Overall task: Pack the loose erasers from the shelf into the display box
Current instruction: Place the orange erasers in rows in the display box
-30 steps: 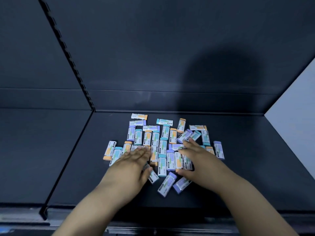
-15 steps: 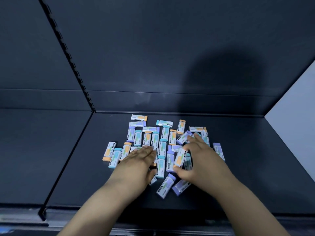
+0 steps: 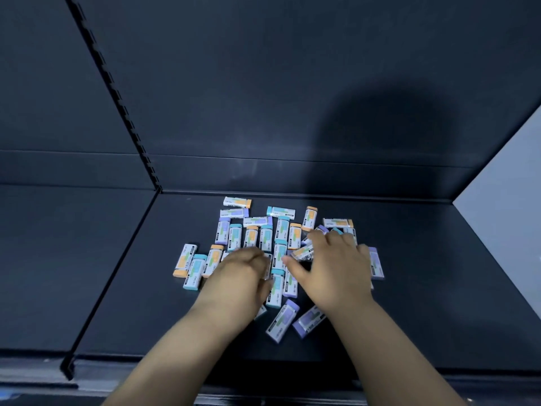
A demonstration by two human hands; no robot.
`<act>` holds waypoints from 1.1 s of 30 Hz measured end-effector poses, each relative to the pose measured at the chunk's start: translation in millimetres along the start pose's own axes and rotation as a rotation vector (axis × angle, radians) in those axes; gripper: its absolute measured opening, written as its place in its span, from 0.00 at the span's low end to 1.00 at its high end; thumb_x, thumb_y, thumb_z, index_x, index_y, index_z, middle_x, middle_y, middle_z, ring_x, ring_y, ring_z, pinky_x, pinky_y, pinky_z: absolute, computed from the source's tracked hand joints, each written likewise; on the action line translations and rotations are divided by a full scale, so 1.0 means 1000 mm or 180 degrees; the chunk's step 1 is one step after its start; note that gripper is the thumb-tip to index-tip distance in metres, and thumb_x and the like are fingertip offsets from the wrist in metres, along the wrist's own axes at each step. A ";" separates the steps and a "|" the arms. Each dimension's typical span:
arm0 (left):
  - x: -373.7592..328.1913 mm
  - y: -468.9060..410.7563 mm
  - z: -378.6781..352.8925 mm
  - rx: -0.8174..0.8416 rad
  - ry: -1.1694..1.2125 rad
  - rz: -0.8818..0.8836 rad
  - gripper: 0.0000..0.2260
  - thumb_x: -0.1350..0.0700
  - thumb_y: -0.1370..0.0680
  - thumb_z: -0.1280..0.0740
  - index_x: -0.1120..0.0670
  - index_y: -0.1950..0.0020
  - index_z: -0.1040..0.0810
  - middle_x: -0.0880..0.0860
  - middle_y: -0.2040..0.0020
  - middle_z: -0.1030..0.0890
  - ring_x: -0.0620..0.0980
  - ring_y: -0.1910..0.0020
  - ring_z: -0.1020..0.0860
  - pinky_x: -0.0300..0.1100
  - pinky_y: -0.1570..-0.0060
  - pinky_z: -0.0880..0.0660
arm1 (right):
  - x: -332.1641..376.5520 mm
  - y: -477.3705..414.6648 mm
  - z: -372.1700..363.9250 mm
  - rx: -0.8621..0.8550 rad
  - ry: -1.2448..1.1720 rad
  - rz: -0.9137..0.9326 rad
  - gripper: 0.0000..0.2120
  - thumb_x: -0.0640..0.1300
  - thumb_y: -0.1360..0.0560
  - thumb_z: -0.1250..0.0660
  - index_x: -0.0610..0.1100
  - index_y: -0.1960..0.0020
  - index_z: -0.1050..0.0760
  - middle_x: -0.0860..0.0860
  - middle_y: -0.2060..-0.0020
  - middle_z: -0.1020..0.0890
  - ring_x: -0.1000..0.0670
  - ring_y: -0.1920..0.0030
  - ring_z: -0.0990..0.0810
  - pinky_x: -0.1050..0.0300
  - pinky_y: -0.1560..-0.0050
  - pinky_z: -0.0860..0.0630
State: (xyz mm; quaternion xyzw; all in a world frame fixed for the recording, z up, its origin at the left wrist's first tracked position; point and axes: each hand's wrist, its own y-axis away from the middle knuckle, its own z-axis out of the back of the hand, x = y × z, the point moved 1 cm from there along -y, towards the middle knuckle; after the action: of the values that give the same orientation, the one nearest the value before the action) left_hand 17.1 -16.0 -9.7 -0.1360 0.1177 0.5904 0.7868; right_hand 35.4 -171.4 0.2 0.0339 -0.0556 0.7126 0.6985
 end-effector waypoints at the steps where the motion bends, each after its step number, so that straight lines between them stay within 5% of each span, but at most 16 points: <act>1: 0.000 0.000 -0.001 -0.0097 -0.0035 0.0106 0.15 0.51 0.23 0.35 0.56 0.40 0.23 0.52 0.37 0.27 0.52 0.37 0.30 0.39 0.41 0.34 | 0.001 -0.001 -0.002 0.0068 0.0053 -0.0008 0.33 0.70 0.27 0.49 0.49 0.32 0.34 0.49 0.39 0.26 0.45 0.36 0.33 0.48 0.41 0.38; 5: 0.002 -0.001 -0.003 -0.0016 -0.0152 0.0386 0.15 0.48 0.23 0.37 0.55 0.41 0.25 0.51 0.41 0.29 0.50 0.39 0.33 0.39 0.41 0.34 | -0.003 -0.002 -0.002 0.0267 0.0128 0.0006 0.32 0.69 0.26 0.52 0.49 0.33 0.33 0.50 0.38 0.27 0.46 0.36 0.34 0.49 0.40 0.37; 11: 0.001 -0.006 0.000 0.0127 -0.0223 0.0414 0.13 0.53 0.24 0.37 0.54 0.41 0.26 0.50 0.39 0.31 0.49 0.38 0.33 0.37 0.41 0.35 | -0.014 0.001 0.001 0.0236 -0.0057 0.0124 0.18 0.56 0.21 0.44 0.50 0.35 0.32 0.51 0.41 0.27 0.48 0.38 0.33 0.52 0.41 0.35; 19: -0.005 -0.017 0.000 0.0616 -0.0678 0.0789 0.19 0.49 0.23 0.37 0.58 0.37 0.30 0.53 0.37 0.37 0.52 0.34 0.39 0.41 0.35 0.38 | -0.007 0.004 -0.006 0.0031 -0.0289 0.0017 0.19 0.61 0.25 0.42 0.48 0.43 0.27 0.52 0.47 0.23 0.49 0.43 0.29 0.53 0.46 0.34; 25: -0.004 -0.012 0.004 0.0734 -0.1179 0.0567 0.19 0.52 0.23 0.40 0.57 0.34 0.34 0.54 0.36 0.36 0.53 0.34 0.39 0.44 0.33 0.42 | -0.007 0.005 -0.006 0.0012 -0.0554 -0.0271 0.19 0.62 0.27 0.40 0.49 0.47 0.25 0.53 0.50 0.22 0.50 0.46 0.27 0.53 0.44 0.31; 33: 0.010 -0.001 0.007 0.0582 -0.0853 0.0188 0.19 0.58 0.25 0.38 0.42 0.37 0.35 0.46 0.37 0.36 0.48 0.33 0.40 0.52 0.27 0.57 | -0.007 0.012 -0.002 0.0512 -0.0756 -0.0140 0.19 0.67 0.32 0.34 0.53 0.51 0.29 0.55 0.54 0.26 0.52 0.47 0.28 0.53 0.45 0.31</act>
State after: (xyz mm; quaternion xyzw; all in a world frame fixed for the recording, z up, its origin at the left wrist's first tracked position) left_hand 20.5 -5.3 -6.5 0.0196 0.0689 0.6130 0.7868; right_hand 23.9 -178.1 -3.3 0.1752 -0.0798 0.6902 0.6975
